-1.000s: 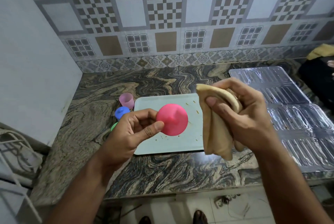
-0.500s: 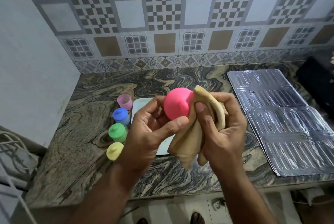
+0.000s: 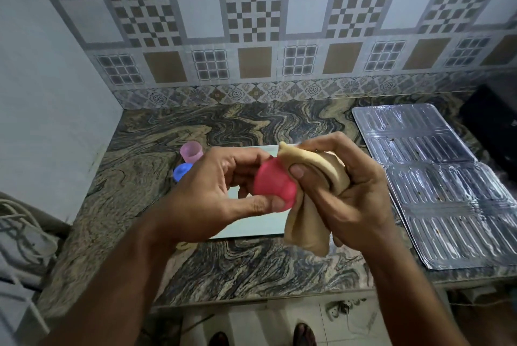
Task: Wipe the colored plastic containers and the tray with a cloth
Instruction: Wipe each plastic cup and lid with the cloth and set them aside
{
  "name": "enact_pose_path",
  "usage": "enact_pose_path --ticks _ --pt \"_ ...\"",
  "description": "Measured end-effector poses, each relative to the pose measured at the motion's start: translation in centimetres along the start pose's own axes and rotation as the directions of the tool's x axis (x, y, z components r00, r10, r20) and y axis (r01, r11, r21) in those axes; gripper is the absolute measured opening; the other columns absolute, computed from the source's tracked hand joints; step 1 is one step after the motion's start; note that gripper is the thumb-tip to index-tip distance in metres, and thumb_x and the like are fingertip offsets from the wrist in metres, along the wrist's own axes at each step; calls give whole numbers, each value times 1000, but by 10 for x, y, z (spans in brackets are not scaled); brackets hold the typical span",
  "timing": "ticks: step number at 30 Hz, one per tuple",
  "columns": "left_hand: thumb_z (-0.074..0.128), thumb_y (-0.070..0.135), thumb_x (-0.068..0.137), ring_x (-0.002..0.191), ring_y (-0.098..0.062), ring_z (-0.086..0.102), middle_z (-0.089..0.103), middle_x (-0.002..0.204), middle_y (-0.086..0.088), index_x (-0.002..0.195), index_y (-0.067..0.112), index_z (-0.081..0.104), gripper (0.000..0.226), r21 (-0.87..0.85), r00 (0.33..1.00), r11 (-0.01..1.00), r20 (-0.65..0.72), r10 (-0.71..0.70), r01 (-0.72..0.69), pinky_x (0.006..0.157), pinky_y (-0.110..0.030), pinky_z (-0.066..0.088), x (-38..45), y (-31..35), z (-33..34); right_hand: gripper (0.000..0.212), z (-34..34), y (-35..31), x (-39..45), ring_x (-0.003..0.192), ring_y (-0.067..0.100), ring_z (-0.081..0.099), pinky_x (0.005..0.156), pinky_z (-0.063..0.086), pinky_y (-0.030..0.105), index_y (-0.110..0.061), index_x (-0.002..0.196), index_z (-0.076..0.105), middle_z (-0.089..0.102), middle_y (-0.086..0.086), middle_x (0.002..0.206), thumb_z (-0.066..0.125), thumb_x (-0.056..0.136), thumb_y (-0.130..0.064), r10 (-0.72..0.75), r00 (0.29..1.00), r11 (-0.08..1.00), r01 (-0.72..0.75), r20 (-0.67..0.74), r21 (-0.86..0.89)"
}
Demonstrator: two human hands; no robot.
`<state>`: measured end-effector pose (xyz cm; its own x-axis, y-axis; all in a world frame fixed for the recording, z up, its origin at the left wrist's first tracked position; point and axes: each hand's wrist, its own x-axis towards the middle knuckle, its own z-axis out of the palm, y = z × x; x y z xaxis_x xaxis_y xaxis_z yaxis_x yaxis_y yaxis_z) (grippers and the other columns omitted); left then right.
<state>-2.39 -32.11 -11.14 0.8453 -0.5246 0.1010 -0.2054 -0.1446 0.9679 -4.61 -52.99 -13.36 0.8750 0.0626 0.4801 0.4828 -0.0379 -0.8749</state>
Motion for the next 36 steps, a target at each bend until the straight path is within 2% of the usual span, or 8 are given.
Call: enact_pose_path --ticks 3,7,13,17,20,26,30,36 --pt "83 24 80 86 -44 67 75 95 -12 103 10 72 29 -39 1000 999 1 -2 2 82 -60 57 6 2 2 15 2 4 7 79 6 67 72 51 21 -15 104 64 74 -9 93 72 92 -9 16 999 998 -13 -44 59" --pt "87 25 73 89 -19 60 68 96 -7 113 13 66 47 -164 987 985 -158 23 -49 81 -46 49 9 1 28 11 14 11 6 86 5 67 78 52 19 -10 103 61 73 -11 95 65 95 -3 55 955 968 21 -291 250" --pt "90 14 74 91 -26 69 74 99 -18 104 11 70 36 -209 931 969 -362 48 -131 87 -43 57 5 -12 47 6 24 11 -7 85 4 64 79 51 20 -10 99 58 70 -7 91 61 95 -8 196 909 904 -22 -367 426" --pt "83 13 78 96 -18 75 80 102 -10 108 9 73 32 -449 914 877 -404 -28 -172 90 -31 60 1 -16 56 7 24 11 -11 79 4 63 72 52 19 -10 100 59 70 -6 88 63 95 -10 175 911 931 -30 -374 363" --pt "76 1 82 81 -5 73 80 90 1 105 6 71 24 -409 903 895 -430 -17 -178 78 -18 58 1 -16 57 12 21 11 -12 79 5 66 72 53 19 -13 102 62 72 -8 90 70 94 -13 91 936 974 -13 -340 226" --pt "73 0 83 88 -11 76 81 94 -3 104 3 72 21 -285 992 957 -121 16 -50 80 -20 58 2 -10 20 18 -4 3 -4 83 7 68 76 53 21 -21 105 67 73 -8 97 72 92 -10 -32 997 999 32 -68 11" --pt "74 -4 84 96 -18 77 80 103 -9 114 -2 71 30 -195 992 979 121 -30 54 85 -25 59 11 -7 -2 15 -15 -4 8 80 13 71 72 55 24 -19 104 69 75 -4 97 76 90 -21 -38 994 990 52 107 -132" --pt "76 2 85 99 -20 76 80 106 -18 117 -6 70 34 -128 981 987 179 -68 92 86 -27 60 21 -7 -12 17 -9 10 13 79 16 72 70 57 33 -8 103 70 76 -2 94 76 93 -20 -33 999 968 35 15 -250"
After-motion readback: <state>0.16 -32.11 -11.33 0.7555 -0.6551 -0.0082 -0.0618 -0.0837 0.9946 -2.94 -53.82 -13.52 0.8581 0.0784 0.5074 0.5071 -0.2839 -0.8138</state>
